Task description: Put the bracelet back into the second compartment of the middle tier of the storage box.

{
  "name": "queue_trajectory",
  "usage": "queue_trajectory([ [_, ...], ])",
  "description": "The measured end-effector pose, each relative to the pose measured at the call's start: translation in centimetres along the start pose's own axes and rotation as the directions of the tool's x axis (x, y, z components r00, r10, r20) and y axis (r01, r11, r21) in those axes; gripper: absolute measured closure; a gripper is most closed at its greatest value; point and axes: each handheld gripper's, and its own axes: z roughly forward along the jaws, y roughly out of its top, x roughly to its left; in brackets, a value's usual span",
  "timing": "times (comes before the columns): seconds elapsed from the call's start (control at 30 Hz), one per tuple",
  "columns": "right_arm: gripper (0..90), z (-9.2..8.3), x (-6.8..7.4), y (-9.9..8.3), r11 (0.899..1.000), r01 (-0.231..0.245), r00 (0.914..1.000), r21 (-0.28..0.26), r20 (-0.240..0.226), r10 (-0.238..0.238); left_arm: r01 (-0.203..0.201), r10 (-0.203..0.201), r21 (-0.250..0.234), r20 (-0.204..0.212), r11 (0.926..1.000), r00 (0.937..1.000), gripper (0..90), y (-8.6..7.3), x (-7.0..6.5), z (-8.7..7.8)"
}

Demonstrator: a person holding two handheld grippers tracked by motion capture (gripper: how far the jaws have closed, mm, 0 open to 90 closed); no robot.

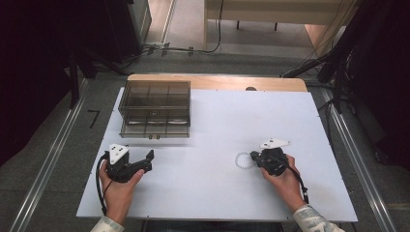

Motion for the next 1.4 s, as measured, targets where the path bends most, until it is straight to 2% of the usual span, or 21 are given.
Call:
queue_trajectory([
  [0.27,84.7,-1.1,0.6,1.1,0.997,-0.001,0.9999,-0.071,-0.017,-0.001,0.001,0.000,-0.009,0.014,1.0000,0.9999,9.6,0.3,-0.6,0.0],
  [0.57,84.8,-2.5,1.5,2.6,0.986,-0.003,0.9989,-0.165,-0.047,-0.004,0.001,0.000,-0.017,0.034,0.9999,0.9994,11.1,0.5,-1.1,0.1],
  [0.87,84.8,-2.7,2.5,3.9,0.980,0.001,0.9969,-0.200,-0.077,-0.017,-0.010,0.011,-0.019,0.047,0.9998,0.9988,11.8,0.8,-1.8,0.3],
  [0.93,84.8,-2.7,2.7,4.2,0.978,0.004,0.9962,-0.206,-0.084,-0.022,-0.025,0.026,-0.012,0.052,0.9996,0.9983,12.1,0.9,-2.1,0.6],
  [1.1,84.8,-2.2,3.3,4.8,0.980,0.012,0.9943,-0.200,-0.101,-0.033,-0.051,0.050,0.018,0.076,0.9985,0.9958,13.0,0.9,-2.7,1.1],
  [1.4,84.8,-1.4,4.4,6.1,0.979,0.026,0.9906,-0.202,-0.127,-0.052,-0.063,0.060,0.019,0.106,0.9979,0.9926,13.1,1.8,-3.7,1.7],
])
